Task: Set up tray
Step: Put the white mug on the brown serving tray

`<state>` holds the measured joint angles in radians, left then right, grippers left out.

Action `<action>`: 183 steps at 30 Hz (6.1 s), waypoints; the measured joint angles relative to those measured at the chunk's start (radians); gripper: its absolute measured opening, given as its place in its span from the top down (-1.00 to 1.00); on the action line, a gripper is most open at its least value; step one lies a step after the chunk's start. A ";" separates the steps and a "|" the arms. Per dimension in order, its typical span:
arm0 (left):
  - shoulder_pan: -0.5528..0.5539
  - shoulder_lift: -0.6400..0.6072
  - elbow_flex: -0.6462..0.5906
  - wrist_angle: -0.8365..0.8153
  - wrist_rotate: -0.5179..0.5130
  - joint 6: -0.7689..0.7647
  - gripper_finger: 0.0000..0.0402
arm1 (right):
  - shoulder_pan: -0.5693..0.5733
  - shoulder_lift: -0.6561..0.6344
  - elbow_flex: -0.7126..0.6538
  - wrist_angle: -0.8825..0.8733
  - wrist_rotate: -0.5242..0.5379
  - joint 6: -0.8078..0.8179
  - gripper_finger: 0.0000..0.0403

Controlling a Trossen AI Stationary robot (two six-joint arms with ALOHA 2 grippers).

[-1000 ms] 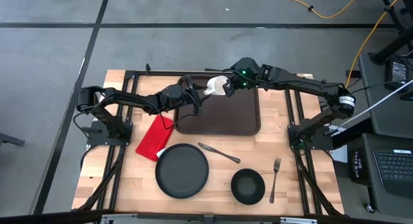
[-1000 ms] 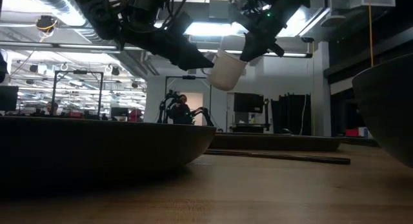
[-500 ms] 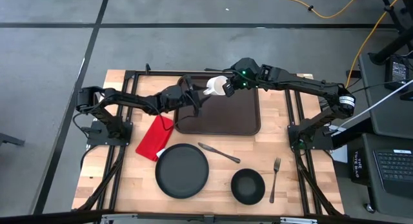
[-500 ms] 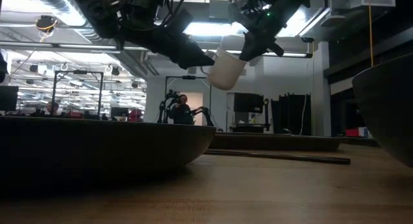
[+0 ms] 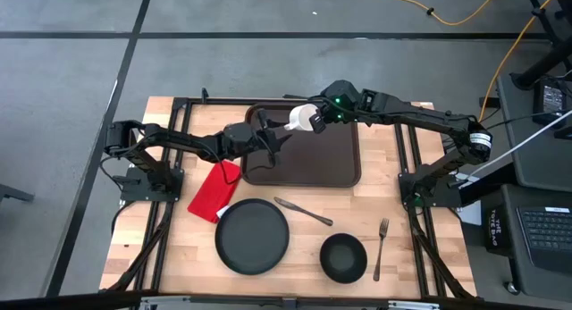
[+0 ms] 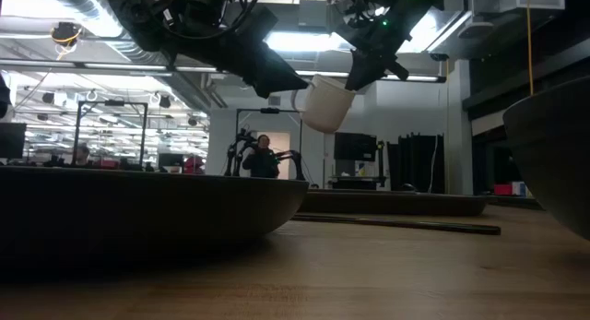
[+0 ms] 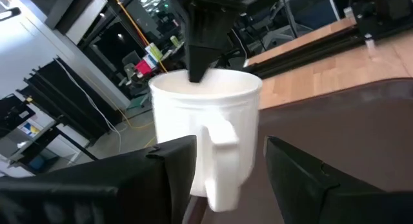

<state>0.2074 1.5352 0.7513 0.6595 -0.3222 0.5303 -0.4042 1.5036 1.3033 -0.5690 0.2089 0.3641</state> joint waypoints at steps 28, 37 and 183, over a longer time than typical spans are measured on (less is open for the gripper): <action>0.026 0.000 0.000 0.018 0.052 -0.019 0.36 | 0.024 0.000 0.000 0.028 0.000 -0.036 0.96; 0.026 0.000 0.000 -0.001 0.051 -0.019 0.51 | 0.023 0.000 0.000 0.027 0.000 -0.034 0.96; 0.792 0.254 -0.208 0.381 1.150 -0.453 0.76 | 0.021 -0.459 -1.107 1.260 -0.061 -0.327 0.95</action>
<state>0.9996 1.7895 0.5432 1.0404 0.8274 0.0770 -0.3832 1.0451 0.1963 0.6915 0.1474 0.0372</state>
